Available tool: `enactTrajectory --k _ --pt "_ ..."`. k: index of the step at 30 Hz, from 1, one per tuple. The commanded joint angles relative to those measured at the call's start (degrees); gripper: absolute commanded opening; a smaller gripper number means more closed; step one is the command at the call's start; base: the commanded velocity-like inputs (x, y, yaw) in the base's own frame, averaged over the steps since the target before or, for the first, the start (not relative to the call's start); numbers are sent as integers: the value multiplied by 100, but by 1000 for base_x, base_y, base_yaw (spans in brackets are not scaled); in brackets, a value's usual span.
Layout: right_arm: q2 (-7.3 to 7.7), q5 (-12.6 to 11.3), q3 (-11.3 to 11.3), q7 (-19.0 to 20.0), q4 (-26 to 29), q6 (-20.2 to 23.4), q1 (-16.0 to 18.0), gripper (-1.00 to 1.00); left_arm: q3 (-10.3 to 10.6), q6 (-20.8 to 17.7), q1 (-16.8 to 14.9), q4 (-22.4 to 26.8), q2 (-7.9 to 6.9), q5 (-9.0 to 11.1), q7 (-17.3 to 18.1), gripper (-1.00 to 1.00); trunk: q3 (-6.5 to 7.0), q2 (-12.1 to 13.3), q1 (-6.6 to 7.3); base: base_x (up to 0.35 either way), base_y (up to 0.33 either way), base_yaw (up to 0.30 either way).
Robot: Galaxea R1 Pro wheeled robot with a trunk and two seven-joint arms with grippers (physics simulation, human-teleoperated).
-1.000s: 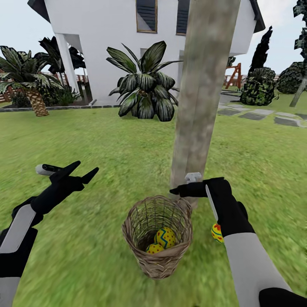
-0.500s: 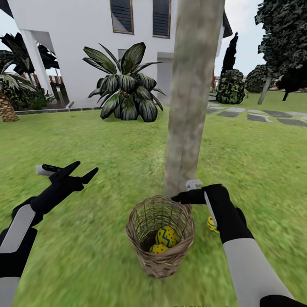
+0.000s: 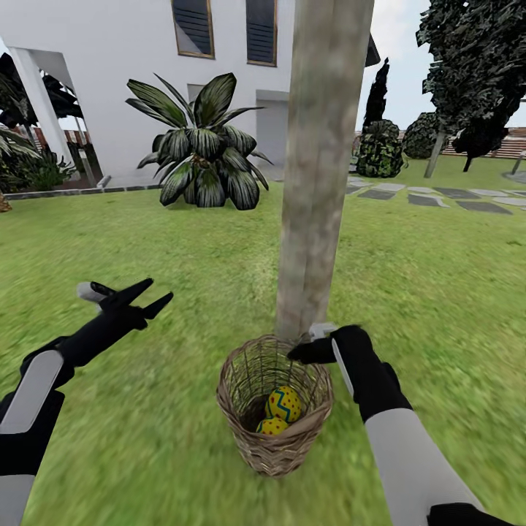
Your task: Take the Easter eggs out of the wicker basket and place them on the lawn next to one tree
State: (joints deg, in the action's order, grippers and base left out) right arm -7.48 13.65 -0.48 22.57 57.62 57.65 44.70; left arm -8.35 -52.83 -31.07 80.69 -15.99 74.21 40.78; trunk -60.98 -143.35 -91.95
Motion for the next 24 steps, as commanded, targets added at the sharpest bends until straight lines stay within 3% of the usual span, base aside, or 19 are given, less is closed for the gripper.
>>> enactTrajectory --k 1,5,9,15,16,17,20,24 --pt "-24 67 -7 43 -26 14 3 100 -5 -26 -4 -1 -1 6 -114 100 -5 -2 1 0 0 0" --pt "-85 71 -5 -149 -67 23 3 100 -12 -26 -4 -1 0 7 -402 100 -5 -2 1 0 0 0" --pt "-235 -36 -5 -954 -79 27 23 100 -24 -28 -3 5 -24 11 -437 100 -5 -2 1 0 0 0" --pt "-252 -1367 -9 -2012 -199 23 29 100 -99 -34 -4 16 -70 9 -438 100 -5 -2 1 52 50 0" --pt "-252 -1726 -7 -2196 -303 20 30 100 -124 -34 -4 17 -70 7 -439 100 -5 -2 1 194 190 0" --pt "-252 -1884 -6 -2240 -340 17 30 100 -130 -35 -4 17 -70 6 -439 100 -5 -2 1 206 207 0" --pt "-252 -2237 5 -2306 -446 5 30 100 -139 -35 -4 17 -74 5 -440 100 -5 -2 1 222 235 0" --pt "-252 -2304 216 -2316 -464 2 30 100 -140 -35 -4 15 -71 5 -440 100 1 -2 1 247 248 -97"
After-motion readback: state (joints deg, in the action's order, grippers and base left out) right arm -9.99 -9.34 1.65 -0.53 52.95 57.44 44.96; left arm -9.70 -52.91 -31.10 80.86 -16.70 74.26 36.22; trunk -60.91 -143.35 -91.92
